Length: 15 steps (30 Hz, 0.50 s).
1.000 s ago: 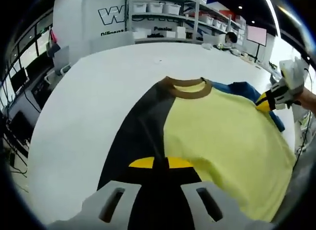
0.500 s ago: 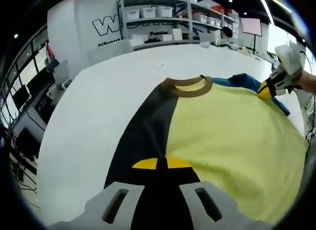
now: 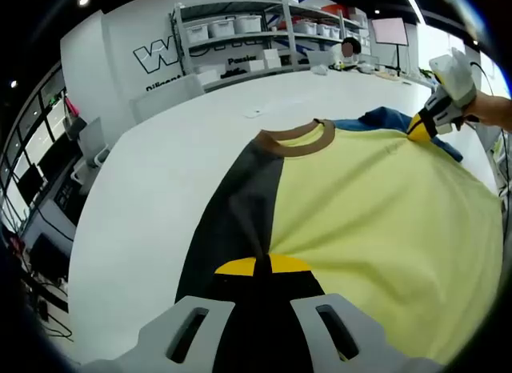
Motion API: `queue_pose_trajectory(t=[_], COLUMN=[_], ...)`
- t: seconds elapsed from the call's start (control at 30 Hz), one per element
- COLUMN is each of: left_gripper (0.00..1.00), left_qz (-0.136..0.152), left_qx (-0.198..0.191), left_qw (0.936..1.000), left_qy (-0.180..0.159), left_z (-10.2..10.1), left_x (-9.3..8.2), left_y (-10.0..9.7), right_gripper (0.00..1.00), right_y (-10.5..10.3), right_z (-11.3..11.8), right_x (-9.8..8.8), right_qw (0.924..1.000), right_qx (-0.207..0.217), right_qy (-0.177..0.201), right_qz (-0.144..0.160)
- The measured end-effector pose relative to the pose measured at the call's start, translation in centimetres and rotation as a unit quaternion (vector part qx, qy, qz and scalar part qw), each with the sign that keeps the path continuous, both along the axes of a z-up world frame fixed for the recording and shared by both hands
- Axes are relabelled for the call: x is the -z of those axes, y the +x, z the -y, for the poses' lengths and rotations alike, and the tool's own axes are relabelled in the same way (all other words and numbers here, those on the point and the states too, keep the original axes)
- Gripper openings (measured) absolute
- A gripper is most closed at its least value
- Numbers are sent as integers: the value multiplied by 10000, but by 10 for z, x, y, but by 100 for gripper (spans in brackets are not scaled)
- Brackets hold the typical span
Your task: Fold the garment on the visible template until the final outline fits inside the template.
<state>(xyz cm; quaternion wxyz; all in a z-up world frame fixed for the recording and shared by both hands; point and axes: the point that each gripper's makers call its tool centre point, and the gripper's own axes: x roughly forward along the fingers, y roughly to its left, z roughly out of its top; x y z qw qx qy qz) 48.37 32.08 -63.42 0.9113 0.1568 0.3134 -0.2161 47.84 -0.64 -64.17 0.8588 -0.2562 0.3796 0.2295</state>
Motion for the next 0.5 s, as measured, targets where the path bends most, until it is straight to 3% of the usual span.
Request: queue_pose_trajectory(t=[0.3,0.4,0.43,0.5], left_gripper=[0,1,2,1], left_qz=[47,38,-102,-83], left_qx=[-29,-49,-228,-199], left_qw=[10000,10000,9993,9994], left_qy=[-47,-62,-272,-281], left_z=[1,1,2,-1], left_x=[-1,-1,0,-1], left_y=[5,5,3,1], right_gripper=[1,14,18,18], right_y=[6,5,4,0], right_z=[0,0,-1,2], right_x=[0,-1,-2,-9], right_qw=[9998,9995,9991,9987], right_qx=[90,165,227,300], right_qy=[183,278,352,400], right_qz=[22,17,-1,114])
